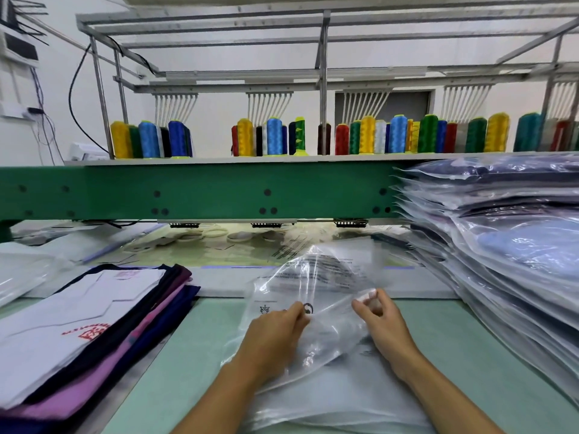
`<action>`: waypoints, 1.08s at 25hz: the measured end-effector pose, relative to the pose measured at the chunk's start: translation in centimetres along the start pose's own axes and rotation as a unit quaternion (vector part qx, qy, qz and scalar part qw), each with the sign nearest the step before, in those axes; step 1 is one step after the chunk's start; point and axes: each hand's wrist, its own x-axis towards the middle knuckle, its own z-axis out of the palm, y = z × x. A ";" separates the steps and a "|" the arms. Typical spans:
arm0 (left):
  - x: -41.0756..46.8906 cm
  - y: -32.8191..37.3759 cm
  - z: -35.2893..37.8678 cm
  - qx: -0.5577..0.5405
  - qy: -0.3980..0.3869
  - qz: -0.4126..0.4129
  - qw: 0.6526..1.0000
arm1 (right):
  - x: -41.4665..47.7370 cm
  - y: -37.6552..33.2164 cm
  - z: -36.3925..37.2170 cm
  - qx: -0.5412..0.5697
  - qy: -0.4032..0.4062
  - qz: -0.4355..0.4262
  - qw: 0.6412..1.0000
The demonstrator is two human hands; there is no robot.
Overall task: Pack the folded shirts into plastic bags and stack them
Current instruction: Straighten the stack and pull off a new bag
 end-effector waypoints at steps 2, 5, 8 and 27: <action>-0.1 -0.3 0.0 -0.011 -0.029 -0.003 1.000 | 0.1 0.0 0.0 -0.024 -0.008 0.011 1.000; 0.0 -0.3 0.4 0.007 -0.084 -0.044 0.995 | 0.1 0.3 0.1 -0.017 -0.027 0.047 0.998; -0.1 -0.1 0.9 0.019 -0.085 -0.129 0.988 | 0.0 0.4 0.1 -0.009 -0.016 0.054 0.998; 0.2 -0.6 0.2 0.070 -0.202 -0.107 0.971 | 2.2 2.1 -0.7 -0.051 0.248 0.117 0.960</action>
